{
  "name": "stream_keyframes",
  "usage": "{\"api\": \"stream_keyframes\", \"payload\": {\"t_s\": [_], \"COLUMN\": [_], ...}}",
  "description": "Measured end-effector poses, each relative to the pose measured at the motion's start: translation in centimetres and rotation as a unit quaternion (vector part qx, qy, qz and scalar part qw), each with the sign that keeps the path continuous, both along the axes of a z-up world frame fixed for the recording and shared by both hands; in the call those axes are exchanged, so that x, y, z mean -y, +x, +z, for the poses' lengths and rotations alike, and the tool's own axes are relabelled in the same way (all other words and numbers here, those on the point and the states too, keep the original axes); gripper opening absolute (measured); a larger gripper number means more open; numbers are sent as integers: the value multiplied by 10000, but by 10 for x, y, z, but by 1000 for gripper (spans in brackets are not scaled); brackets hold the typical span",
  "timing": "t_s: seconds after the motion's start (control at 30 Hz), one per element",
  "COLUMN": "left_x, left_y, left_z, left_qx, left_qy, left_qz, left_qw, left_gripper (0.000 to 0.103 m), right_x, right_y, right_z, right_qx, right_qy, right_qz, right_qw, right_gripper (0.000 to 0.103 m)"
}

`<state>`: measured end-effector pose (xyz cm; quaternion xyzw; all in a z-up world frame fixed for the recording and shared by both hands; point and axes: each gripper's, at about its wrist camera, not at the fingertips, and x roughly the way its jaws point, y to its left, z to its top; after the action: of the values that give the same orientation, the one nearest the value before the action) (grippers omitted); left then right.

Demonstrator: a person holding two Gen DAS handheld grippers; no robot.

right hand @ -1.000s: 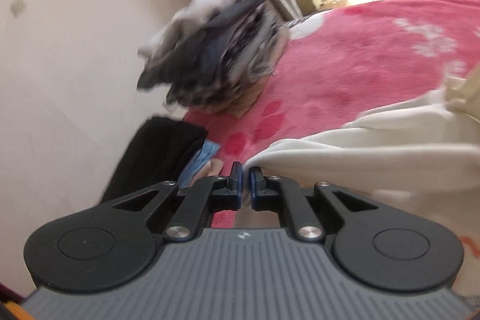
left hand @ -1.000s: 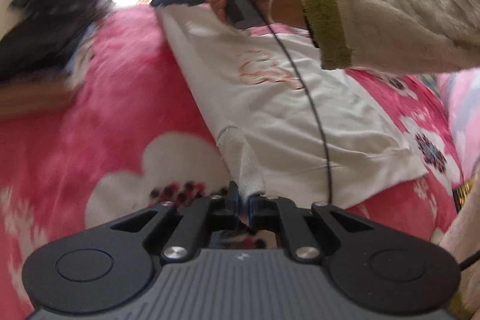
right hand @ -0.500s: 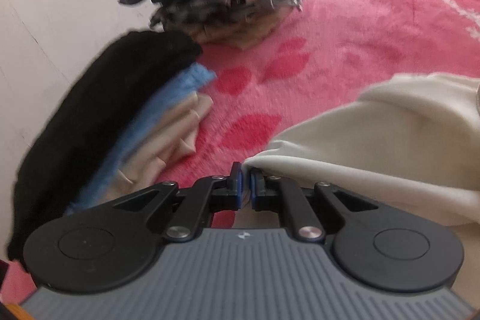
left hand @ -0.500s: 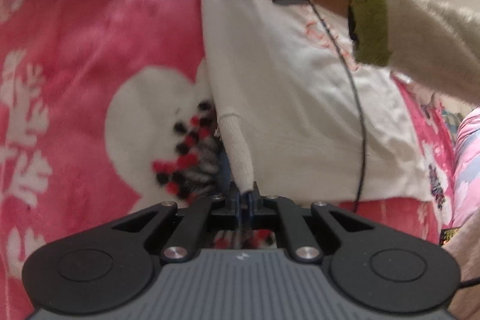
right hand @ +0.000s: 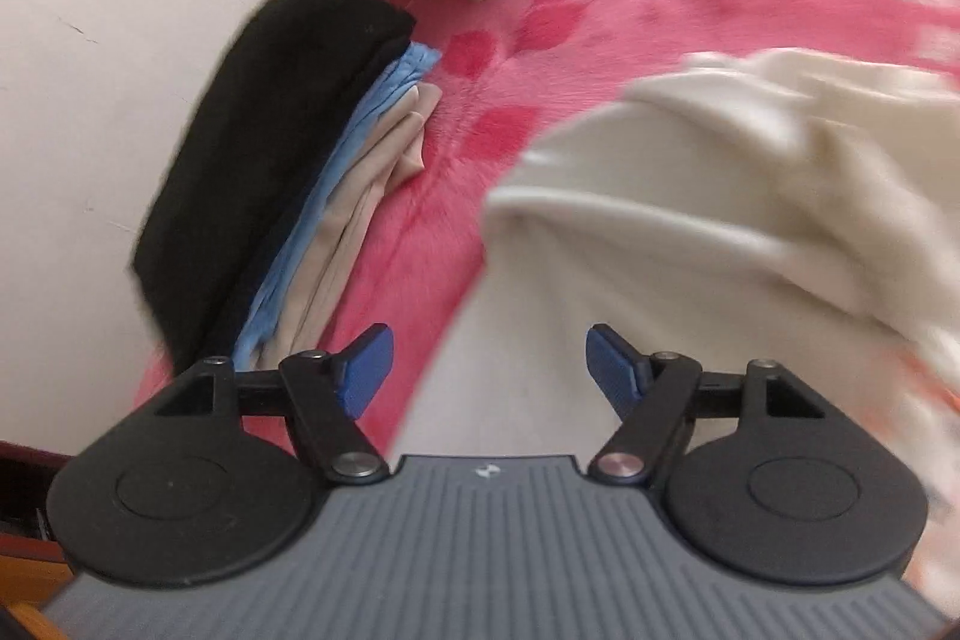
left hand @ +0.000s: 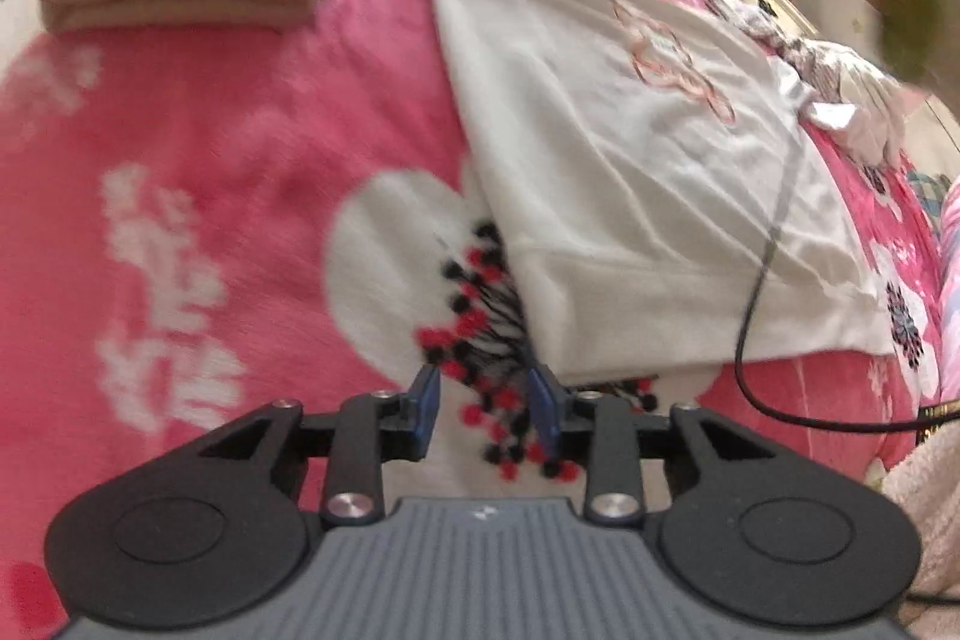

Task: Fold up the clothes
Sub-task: 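Release both grippers and lay the sweatshirt flat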

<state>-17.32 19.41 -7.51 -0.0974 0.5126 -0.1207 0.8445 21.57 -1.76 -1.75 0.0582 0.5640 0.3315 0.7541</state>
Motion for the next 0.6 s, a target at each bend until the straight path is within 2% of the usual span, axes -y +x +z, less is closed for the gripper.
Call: {"api": "stream_keyframes", "payload": {"t_s": [0.1,0.2,0.27,0.33,0.4,0.47,0.5,0.6], "left_x": [-10,-9,-2,5,14,26,30,44], "left_y": [15,41,60,78,95,106,110,118], "left_z": [13,17,13,7,1,-4,-5,-7], "left_qx": [83,199,155,86,12,-48,-32,83], "left_qy": [22,-100,-267,-430,-529,-398,-311,-138], "left_qz": [93,132,87,29,-49,-181,-212,-227], "left_qw": [9999,9997,9995,9990,9986,9990,9993,9996], "left_gripper": [40,42,42,43,43,43,43,44], "right_x": [79,158,208,246,260,255,248,217], "right_y": [-50,-117,-168,-219,-263,-298,-309,-326], "right_z": [39,64,69,55,30,2,-11,-34], "right_qx": [289,736,954,962,939,1078,1197,1750], "right_qy": [286,303,378,495,500,347,203,-194], "right_qz": [-250,-800,-1365,-1984,-2436,-2581,-2500,-1687], "right_qw": [9989,9936,9853,9741,9640,9595,9606,9698], "right_gripper": [71,71,71,69,68,64,63,61]}}
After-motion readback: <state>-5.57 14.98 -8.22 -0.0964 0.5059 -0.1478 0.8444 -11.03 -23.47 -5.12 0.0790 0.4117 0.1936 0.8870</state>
